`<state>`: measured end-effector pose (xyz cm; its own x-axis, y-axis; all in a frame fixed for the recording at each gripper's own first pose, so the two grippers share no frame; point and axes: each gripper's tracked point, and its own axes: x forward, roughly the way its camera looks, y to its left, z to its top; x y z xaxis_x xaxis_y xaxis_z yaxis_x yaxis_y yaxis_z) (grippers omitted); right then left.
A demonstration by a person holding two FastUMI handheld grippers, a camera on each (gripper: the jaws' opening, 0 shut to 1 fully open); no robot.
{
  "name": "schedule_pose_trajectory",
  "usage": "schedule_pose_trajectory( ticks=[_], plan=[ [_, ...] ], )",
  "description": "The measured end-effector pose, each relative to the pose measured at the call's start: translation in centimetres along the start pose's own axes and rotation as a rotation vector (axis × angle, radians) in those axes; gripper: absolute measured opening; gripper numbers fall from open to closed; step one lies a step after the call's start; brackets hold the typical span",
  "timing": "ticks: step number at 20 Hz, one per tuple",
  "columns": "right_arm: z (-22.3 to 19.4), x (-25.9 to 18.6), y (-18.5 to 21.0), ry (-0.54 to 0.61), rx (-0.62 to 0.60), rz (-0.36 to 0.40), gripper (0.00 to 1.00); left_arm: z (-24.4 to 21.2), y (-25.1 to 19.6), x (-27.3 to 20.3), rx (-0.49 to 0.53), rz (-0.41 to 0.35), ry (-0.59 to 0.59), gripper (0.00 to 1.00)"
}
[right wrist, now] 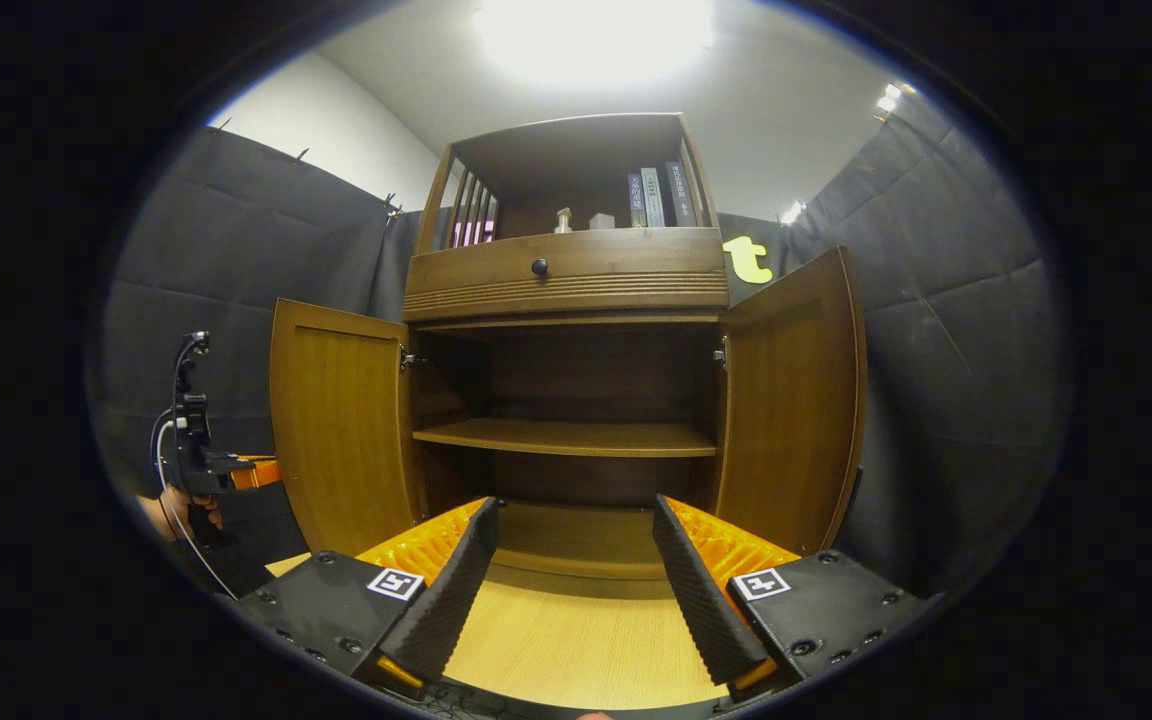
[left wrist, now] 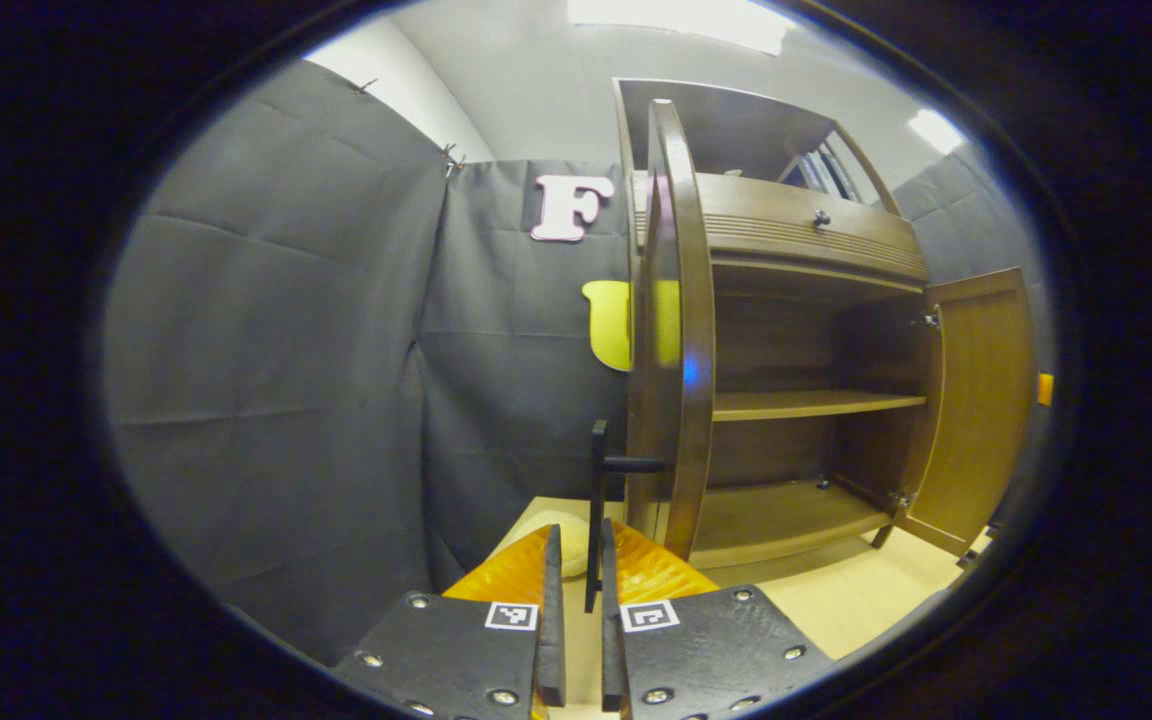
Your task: Open the right door of the double-door shoe cabinet with the right hand, and open the left door with the left hand.
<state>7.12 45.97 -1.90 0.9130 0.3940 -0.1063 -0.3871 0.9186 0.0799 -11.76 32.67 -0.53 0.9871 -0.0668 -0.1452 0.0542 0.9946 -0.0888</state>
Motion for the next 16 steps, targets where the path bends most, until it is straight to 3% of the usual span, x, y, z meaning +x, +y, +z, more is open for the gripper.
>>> schedule_pose_trajectory(
  ticks=[4,9,16],
  plan=[
    [-0.2,-0.1,-0.4,0.001,-0.001,-0.029,0.97,0.8,0.5,-1.6,-0.013,0.001,-0.014,0.18],
    [-0.1,-1.7,-3.5,0.009,-0.019,-0.104,0.96,3.0,-0.3,-4.1,-0.006,0.003,-0.045,0.16],
    [1.5,-4.1,-8.3,-0.002,-0.03,-0.171,0.98,6.7,-4.6,-8.9,0.001,0.005,-0.07,0.18]
  ],
)
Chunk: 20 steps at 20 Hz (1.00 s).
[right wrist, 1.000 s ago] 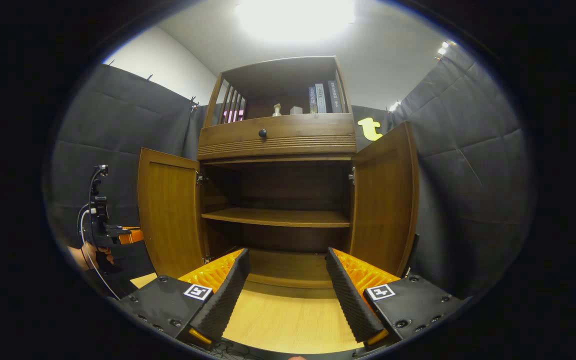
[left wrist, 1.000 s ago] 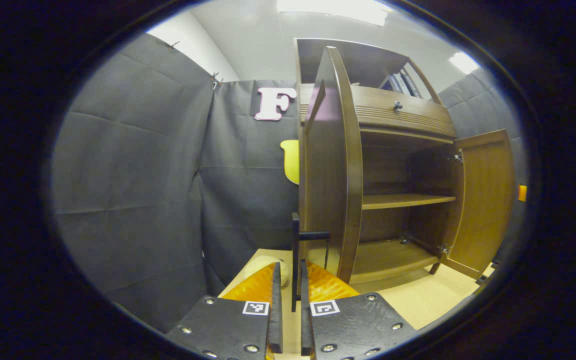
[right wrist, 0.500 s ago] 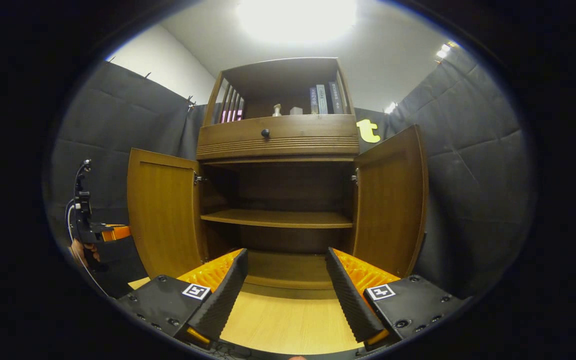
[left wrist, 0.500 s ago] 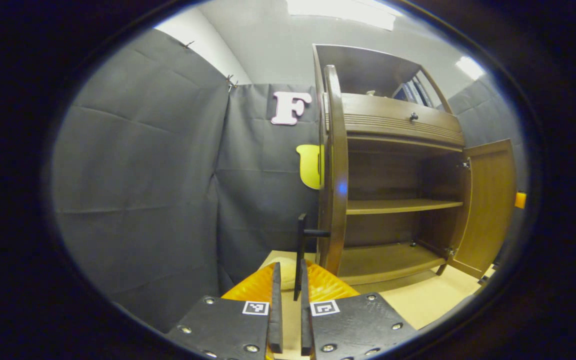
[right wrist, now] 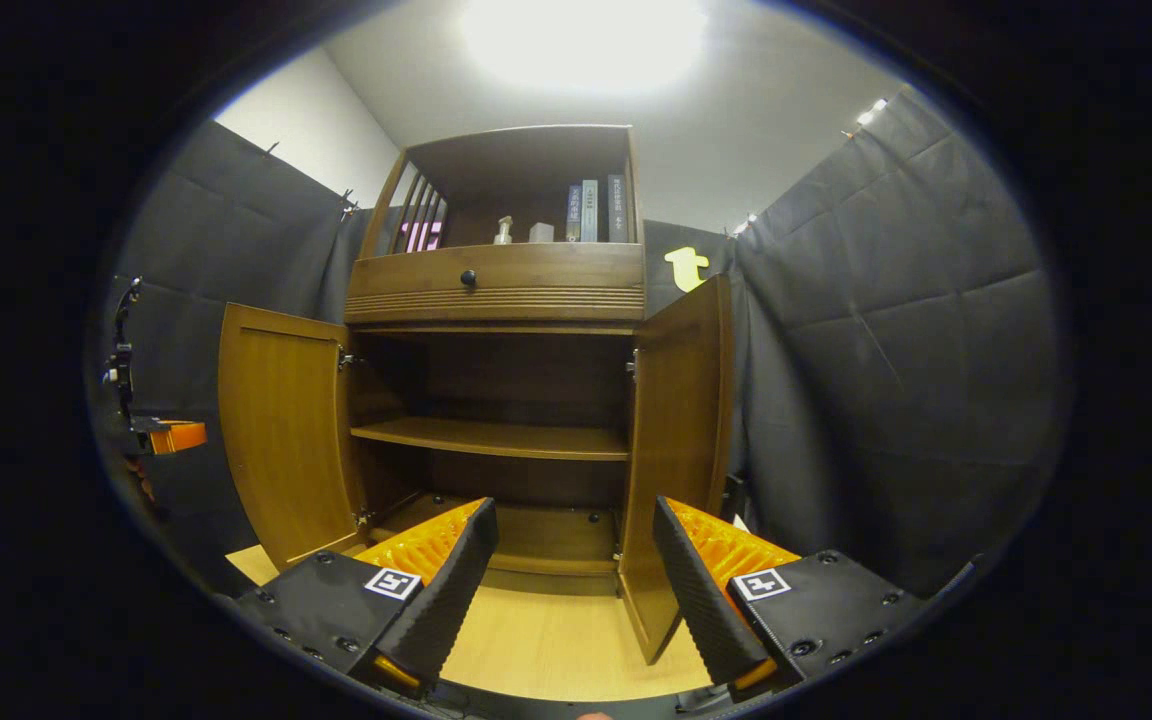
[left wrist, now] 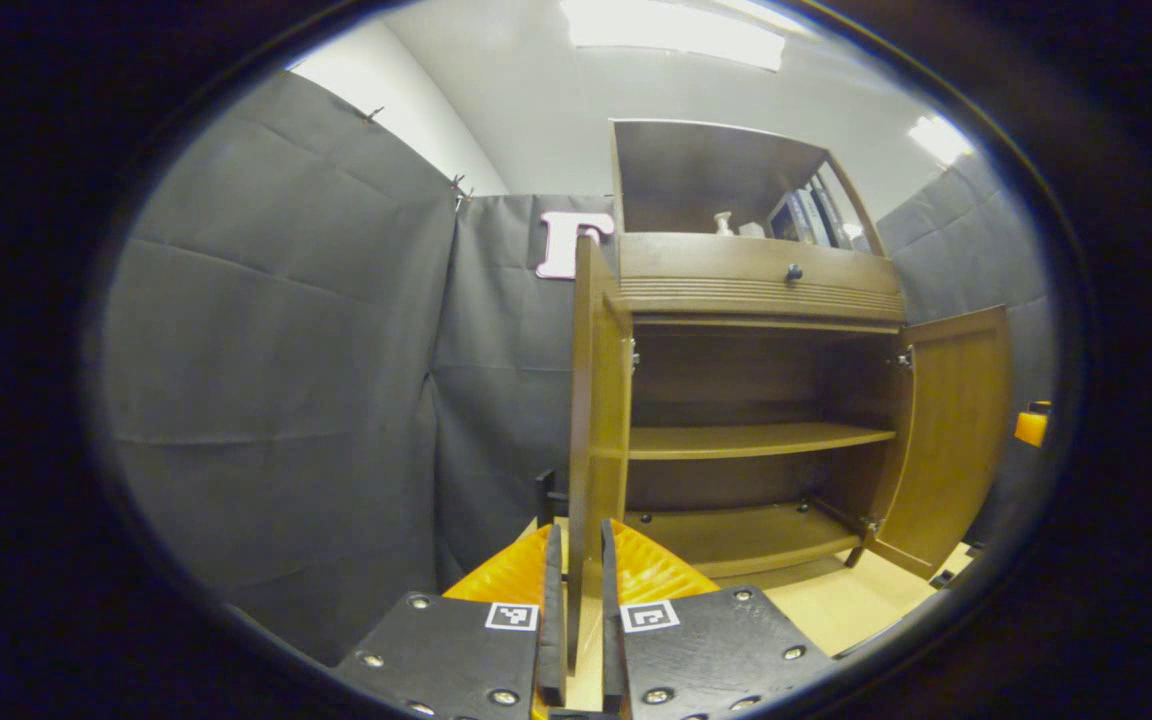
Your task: Open the right door of the double-door shoe cabinet with the right hand, and open the left door with the left hand.
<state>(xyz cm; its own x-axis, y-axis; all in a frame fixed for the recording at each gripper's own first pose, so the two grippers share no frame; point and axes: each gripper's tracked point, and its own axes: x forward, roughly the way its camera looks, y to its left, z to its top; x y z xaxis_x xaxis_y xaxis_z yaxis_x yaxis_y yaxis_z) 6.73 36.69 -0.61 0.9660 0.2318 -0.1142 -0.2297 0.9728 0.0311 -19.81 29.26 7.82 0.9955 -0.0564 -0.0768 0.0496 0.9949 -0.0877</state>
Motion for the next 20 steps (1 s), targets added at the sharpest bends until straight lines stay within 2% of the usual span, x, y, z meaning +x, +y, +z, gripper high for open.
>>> schedule_pose_trajectory(
  ticks=[3,8,13,20],
  plan=[
    [0.4,-0.8,-1.9,-0.004,0.02,-0.02,0.98,1.7,-1.9,-1.9,0.024,-0.017,-0.015,0.18],
    [0.4,-1.6,-4.8,-0.004,0.035,-0.058,0.97,4.1,-2.9,-4.2,0.026,0.021,-0.063,0.18],
    [-0.2,-2.2,-6.2,0.007,0.037,-0.064,0.97,3.3,-3.8,-4.9,0.04,0.022,-0.049,0.49],
    [0.5,-2.5,-7.0,-0.006,0.033,-0.073,0.96,3.8,-2.6,-5.8,0.055,0.071,-0.066,0.94]
  ],
)
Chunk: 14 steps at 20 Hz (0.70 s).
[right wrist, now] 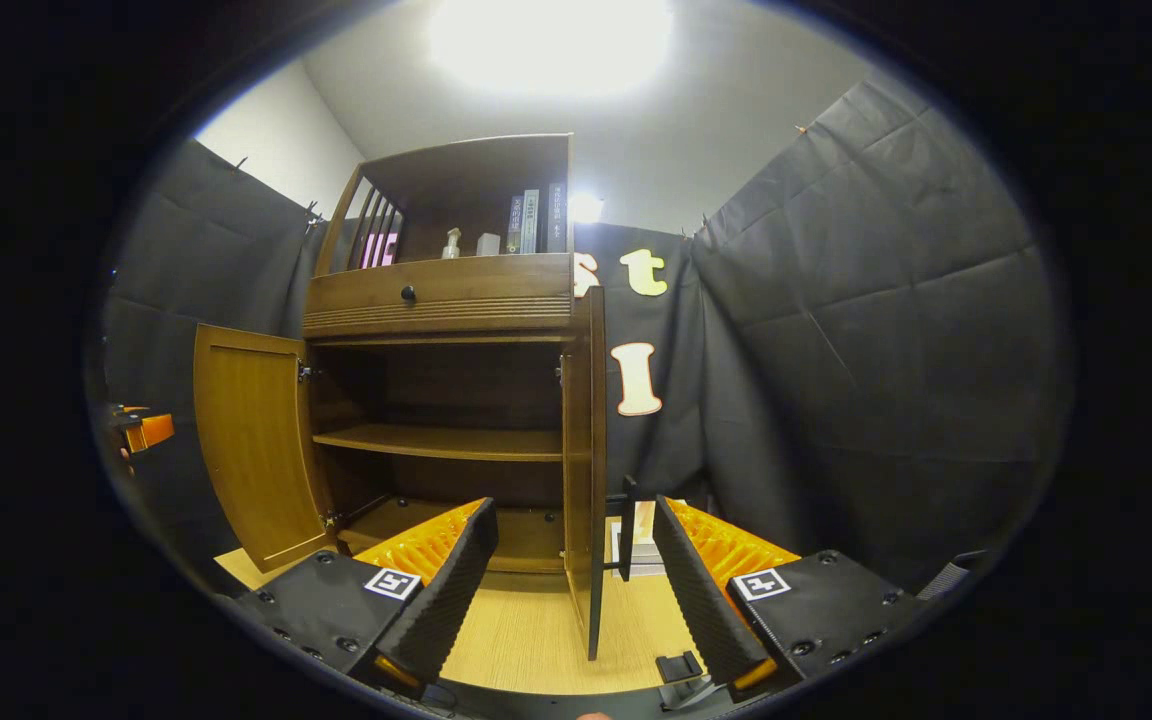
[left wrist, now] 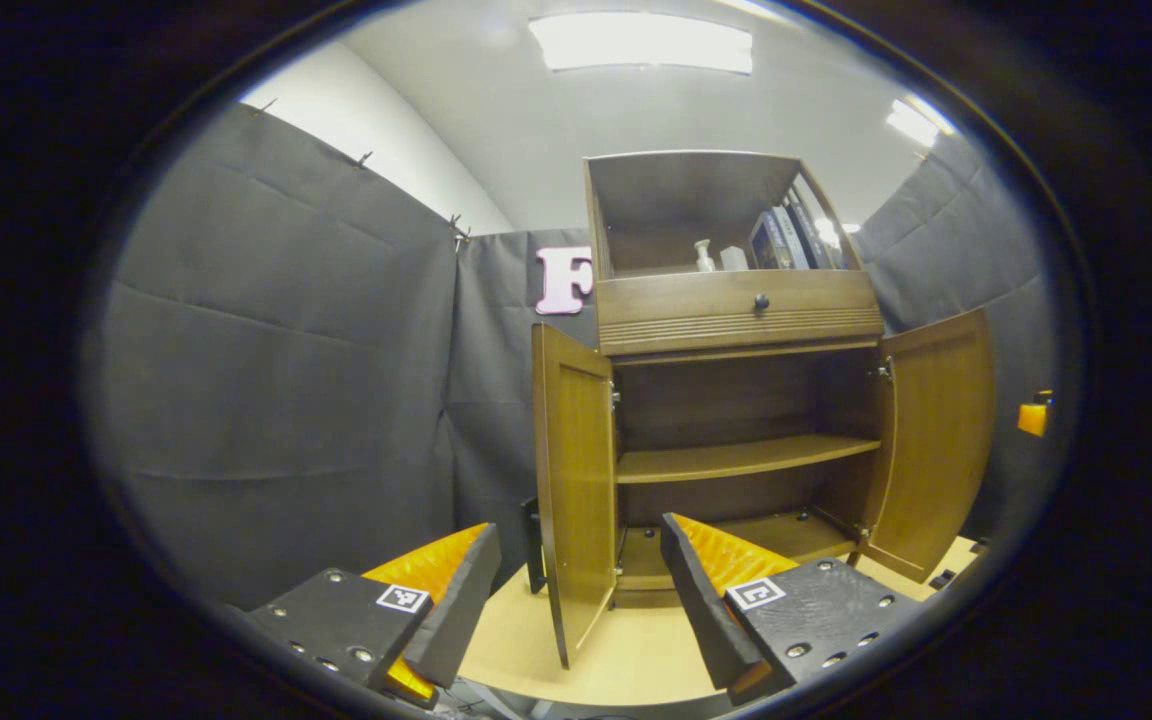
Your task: Open the right door of the double-door shoe cabinet with the right hand, and open the left door with the left hand.
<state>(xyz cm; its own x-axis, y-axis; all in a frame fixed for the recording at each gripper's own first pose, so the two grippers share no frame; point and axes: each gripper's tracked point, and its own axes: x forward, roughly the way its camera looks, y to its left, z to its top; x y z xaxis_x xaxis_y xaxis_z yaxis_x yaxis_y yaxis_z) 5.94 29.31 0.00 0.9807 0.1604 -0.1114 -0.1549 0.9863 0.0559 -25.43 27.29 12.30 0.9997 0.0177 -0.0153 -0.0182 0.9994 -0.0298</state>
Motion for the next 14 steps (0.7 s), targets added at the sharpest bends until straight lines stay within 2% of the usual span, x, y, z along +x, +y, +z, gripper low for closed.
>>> schedule_pose_trajectory(
  ticks=[14],
  plan=[
    [1.6,-0.9,-0.2,-0.032,-0.005,-0.029,0.97,2.0,1.7,-2.1,0.013,0.027,-0.052,0.94]
  ],
)
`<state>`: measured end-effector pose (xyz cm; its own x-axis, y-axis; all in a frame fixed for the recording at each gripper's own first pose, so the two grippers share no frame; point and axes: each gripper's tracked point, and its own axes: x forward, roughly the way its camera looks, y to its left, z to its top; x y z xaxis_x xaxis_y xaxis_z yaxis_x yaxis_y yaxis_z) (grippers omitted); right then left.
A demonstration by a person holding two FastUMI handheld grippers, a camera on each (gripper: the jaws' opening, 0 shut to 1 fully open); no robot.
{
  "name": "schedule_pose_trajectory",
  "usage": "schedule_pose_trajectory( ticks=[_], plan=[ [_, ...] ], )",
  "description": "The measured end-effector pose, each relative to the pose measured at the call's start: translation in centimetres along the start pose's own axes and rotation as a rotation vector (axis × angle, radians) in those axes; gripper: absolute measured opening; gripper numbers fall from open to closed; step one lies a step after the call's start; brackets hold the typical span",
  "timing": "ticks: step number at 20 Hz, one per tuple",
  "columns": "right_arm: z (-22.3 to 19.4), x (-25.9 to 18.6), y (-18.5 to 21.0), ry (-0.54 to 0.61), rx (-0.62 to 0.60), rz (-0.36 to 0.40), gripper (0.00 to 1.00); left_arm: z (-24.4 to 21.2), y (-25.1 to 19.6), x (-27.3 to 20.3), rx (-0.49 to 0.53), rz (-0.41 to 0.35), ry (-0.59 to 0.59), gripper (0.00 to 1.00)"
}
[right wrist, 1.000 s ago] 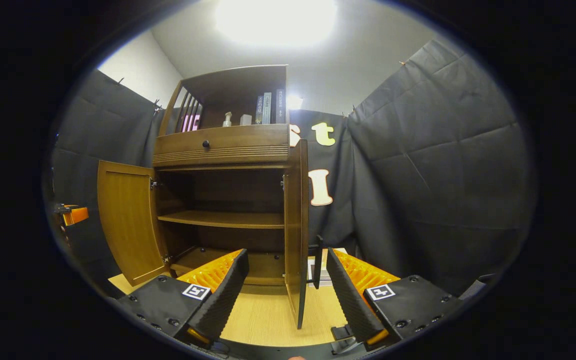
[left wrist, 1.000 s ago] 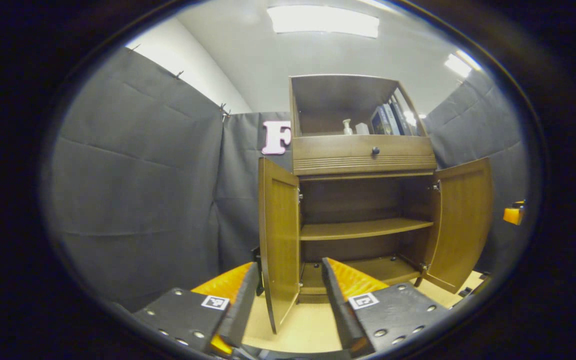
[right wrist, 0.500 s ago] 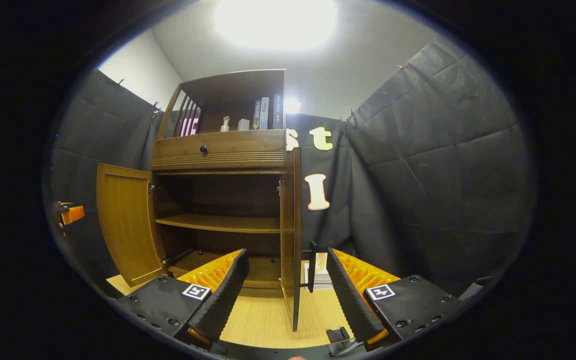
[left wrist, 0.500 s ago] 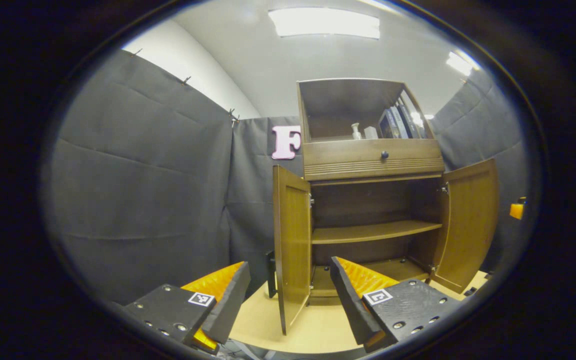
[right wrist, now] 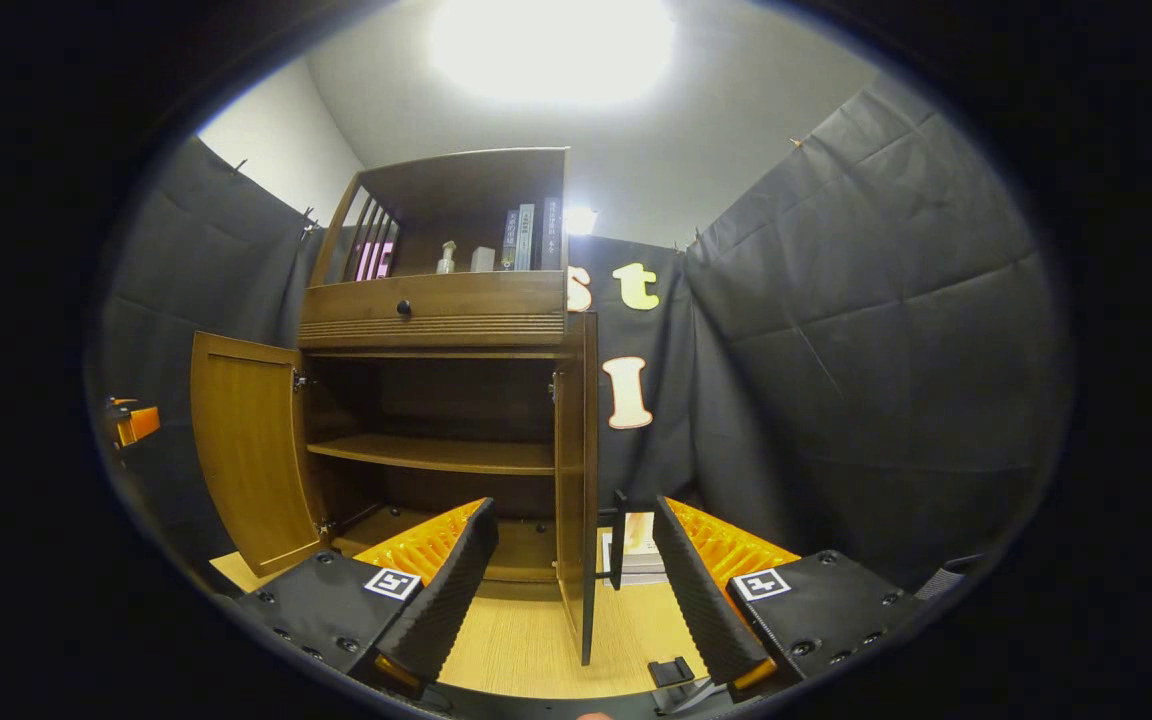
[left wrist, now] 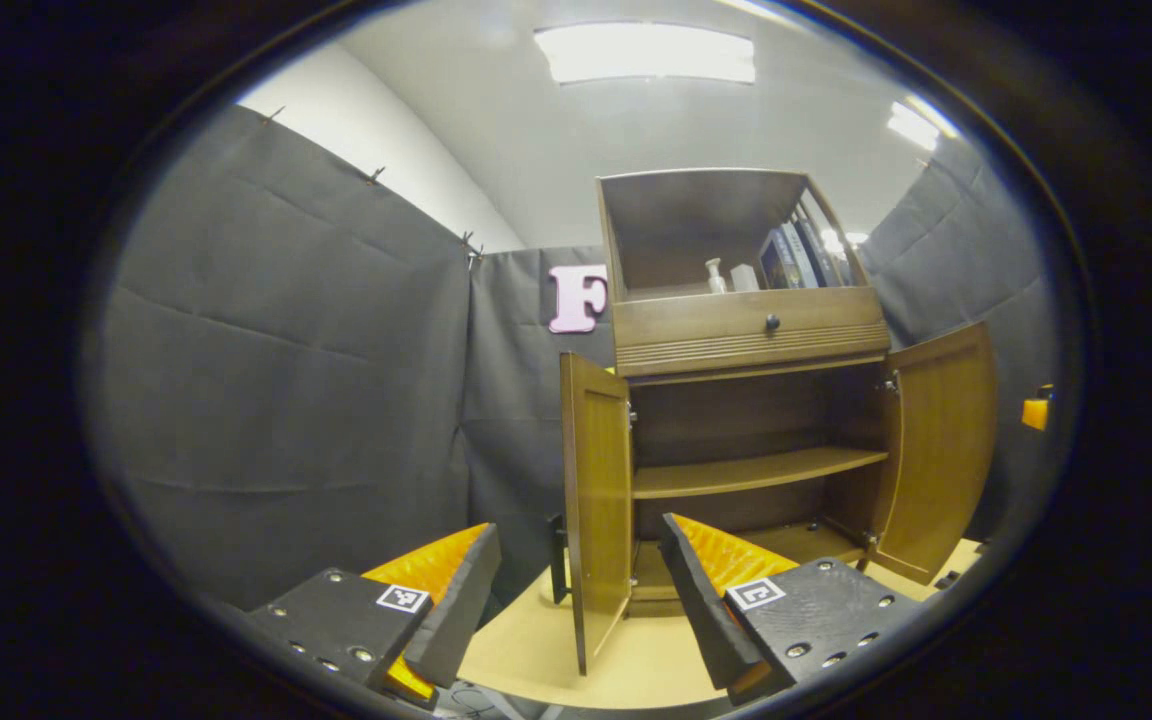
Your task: Open the right door of the double-door shoe cabinet with the right hand, and open the left door with the left hand.
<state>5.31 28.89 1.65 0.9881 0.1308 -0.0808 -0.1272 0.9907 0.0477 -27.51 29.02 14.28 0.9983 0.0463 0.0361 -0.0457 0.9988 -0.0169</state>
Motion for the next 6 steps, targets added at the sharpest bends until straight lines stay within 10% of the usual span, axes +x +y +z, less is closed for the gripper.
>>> schedule_pose_trajectory(
  ticks=[6],
  plan=[
    [-0.01,-0.11,-0.17,0.002,-0.003,-0.009,0.97,-0.31,-0.12,0.15,-0.001,-0.002,-0.002,0.94]
  ],
)
